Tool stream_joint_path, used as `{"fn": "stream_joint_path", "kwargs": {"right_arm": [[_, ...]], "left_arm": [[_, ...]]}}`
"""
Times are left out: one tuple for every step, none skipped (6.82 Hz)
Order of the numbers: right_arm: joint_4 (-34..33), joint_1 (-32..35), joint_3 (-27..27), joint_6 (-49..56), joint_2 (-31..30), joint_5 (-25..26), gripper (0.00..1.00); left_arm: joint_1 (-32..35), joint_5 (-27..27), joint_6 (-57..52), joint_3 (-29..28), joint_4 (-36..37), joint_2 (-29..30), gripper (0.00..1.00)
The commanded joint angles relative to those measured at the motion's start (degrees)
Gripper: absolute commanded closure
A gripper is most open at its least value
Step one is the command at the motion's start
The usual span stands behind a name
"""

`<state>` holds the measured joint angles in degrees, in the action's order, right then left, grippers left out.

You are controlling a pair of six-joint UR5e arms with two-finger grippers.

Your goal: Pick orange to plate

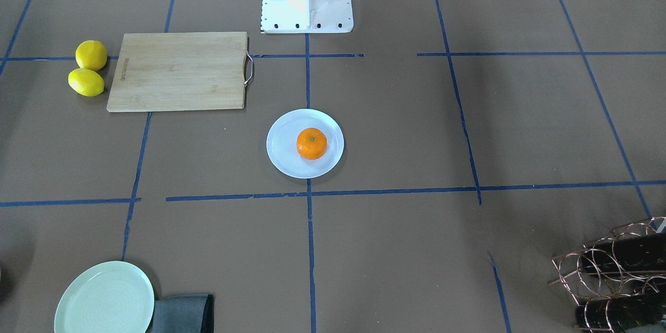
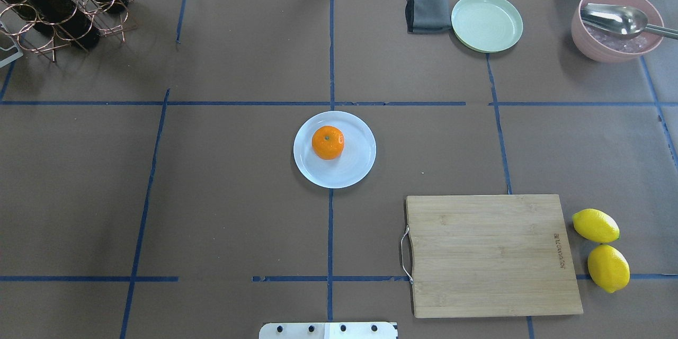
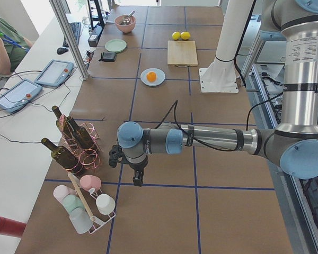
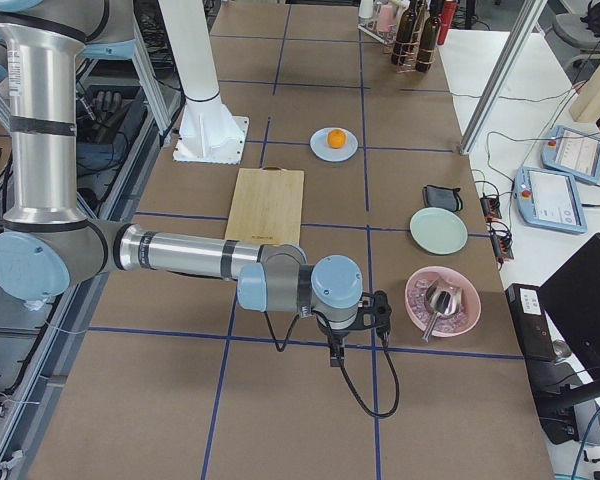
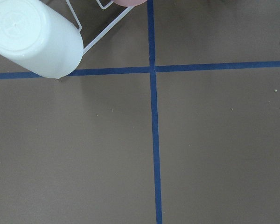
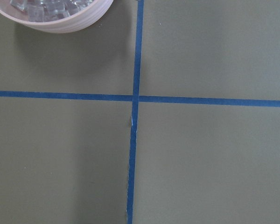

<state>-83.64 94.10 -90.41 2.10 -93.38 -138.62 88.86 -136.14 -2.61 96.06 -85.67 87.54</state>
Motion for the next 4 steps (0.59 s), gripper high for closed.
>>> {"fn": "stream_joint_path", "kwargs": {"right_arm": [[-1.6, 0.12, -0.12, -0.08, 0.56, -0.16, 0.0], [-2.05, 0.12, -0.21, -0.08, 0.65, -0.16, 0.0], [-1.97, 0.03, -0.21, -0.08, 0.65, -0.16, 0.0], [-2.05, 0.03, -0.21, -0.08, 0.57, -0.16, 0.0]], "left_arm": [[0.0, 0.0, -0.03, -0.17, -0.02, 0.0, 0.0], [0.0, -0.09, -0.03, -0.17, -0.02, 0.0, 0.0], [0.0, 0.0, -0.03, -0.17, 0.07, 0.0, 0.0], [0.0, -0.09, -0.12, -0.17, 0.07, 0.0, 0.0]]}}
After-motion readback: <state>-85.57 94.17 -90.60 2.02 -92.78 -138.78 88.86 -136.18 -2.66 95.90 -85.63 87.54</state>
